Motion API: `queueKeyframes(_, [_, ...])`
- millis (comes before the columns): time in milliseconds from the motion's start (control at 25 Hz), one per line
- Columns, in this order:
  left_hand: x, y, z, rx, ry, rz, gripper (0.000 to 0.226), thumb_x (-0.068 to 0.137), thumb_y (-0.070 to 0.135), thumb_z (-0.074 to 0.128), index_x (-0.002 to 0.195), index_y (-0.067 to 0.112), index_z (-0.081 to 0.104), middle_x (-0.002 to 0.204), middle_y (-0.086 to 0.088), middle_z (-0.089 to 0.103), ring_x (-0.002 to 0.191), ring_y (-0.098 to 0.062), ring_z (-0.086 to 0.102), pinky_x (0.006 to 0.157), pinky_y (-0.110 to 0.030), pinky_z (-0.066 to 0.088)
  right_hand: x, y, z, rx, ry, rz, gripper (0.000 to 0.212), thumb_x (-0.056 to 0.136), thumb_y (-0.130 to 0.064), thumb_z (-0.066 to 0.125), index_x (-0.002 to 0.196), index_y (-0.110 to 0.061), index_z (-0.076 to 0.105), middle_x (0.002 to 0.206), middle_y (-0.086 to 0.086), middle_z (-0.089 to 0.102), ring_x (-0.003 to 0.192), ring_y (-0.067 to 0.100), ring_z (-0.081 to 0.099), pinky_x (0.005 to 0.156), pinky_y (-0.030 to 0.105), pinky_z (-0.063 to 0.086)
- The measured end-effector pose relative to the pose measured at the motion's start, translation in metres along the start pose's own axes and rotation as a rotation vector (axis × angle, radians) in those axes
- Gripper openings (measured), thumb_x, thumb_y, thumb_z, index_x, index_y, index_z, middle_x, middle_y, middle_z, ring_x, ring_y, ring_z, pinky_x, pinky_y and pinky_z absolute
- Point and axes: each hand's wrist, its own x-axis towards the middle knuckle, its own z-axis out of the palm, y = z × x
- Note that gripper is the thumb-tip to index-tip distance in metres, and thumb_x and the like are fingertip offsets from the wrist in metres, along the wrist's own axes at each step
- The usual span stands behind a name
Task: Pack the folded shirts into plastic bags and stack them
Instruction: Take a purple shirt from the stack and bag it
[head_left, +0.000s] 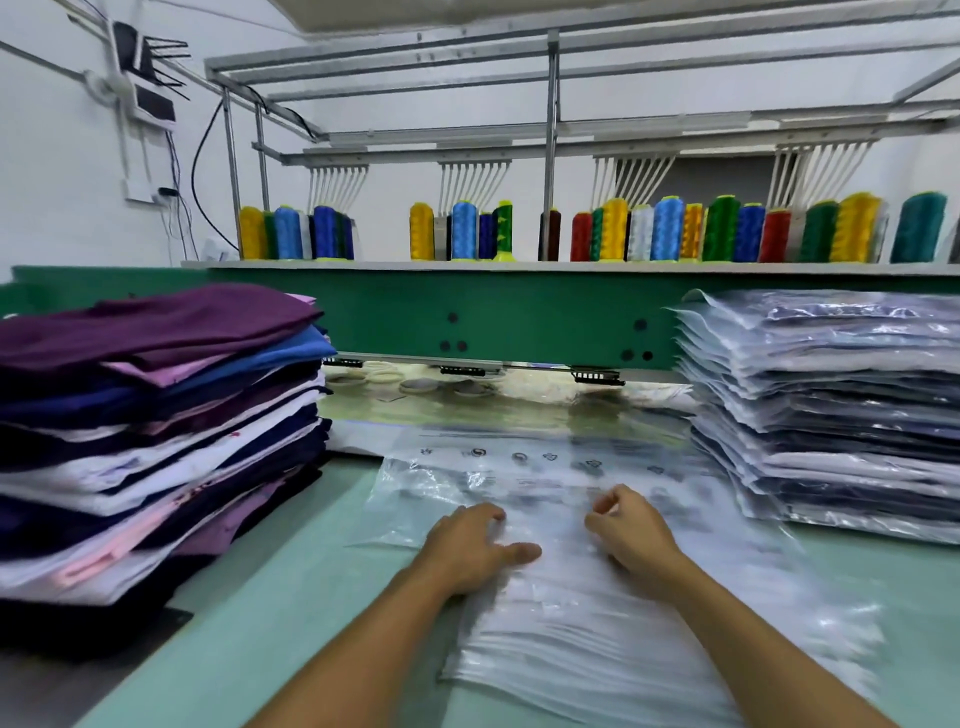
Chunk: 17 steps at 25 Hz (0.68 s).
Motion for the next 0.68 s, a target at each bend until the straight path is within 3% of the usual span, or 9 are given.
queueKeyframes(120, [0.007,0.0,0.003,0.037,0.072,0.029,0.075,0.075,0.082,0.061,0.134,0.037,0.056,0.147,0.009,0.052,0.137,-0.016,0.045,0.112,-0.038,0.03,0.009,0.001,0.001,-0.062,-0.062,0.037,0.018,0.09,-0.031,0.063,0.106,-0.025,0.055,0.092,0.0,0.066,0.08,0.022,0.067,0.075,0.04,0.054])
queueKeyframes(240, [0.014,-0.002,0.008,0.101,0.126,0.066,0.073,0.073,0.09,0.05,0.127,0.042,0.057,0.143,0.019,0.052,0.136,-0.006,0.042,0.104,-0.037,0.021,0.015,0.003,0.005,0.029,-0.03,0.07,0.022,0.084,-0.032,0.068,0.103,-0.03,0.059,0.085,-0.002,0.071,0.074,0.022,0.07,0.069,0.035,0.055])
queueKeyframes(360, [0.021,0.0,0.016,0.192,0.13,0.137,0.07,0.072,0.091,0.047,0.126,0.047,0.055,0.14,0.025,0.051,0.135,0.0,0.039,0.106,-0.043,0.023,0.02,0.004,0.009,0.171,-0.036,0.077,0.021,0.079,-0.026,0.071,0.098,-0.029,0.065,0.076,-0.001,0.075,0.071,0.022,0.071,0.069,0.038,0.055])
queueKeyframes(520, [0.022,0.009,0.019,0.183,0.239,0.391,0.041,0.087,0.065,0.061,0.118,0.037,0.063,0.125,0.019,0.063,0.118,-0.005,0.056,0.102,-0.039,0.043,0.016,-0.002,0.014,0.271,0.083,-0.071,0.02,0.083,-0.006,0.06,0.093,-0.023,0.066,0.061,0.001,0.069,0.054,0.011,0.06,0.06,0.034,0.048])
queueKeyframes(680, [0.014,0.016,0.019,0.147,0.403,0.52,0.011,0.095,0.04,0.062,0.103,0.033,0.066,0.104,0.016,0.069,0.093,-0.008,0.063,0.078,-0.034,0.053,0.003,-0.014,0.024,0.449,0.048,-0.171,0.022,0.091,0.001,0.05,0.098,-0.017,0.061,0.056,0.002,0.053,0.051,0.017,0.047,0.047,0.028,0.035])
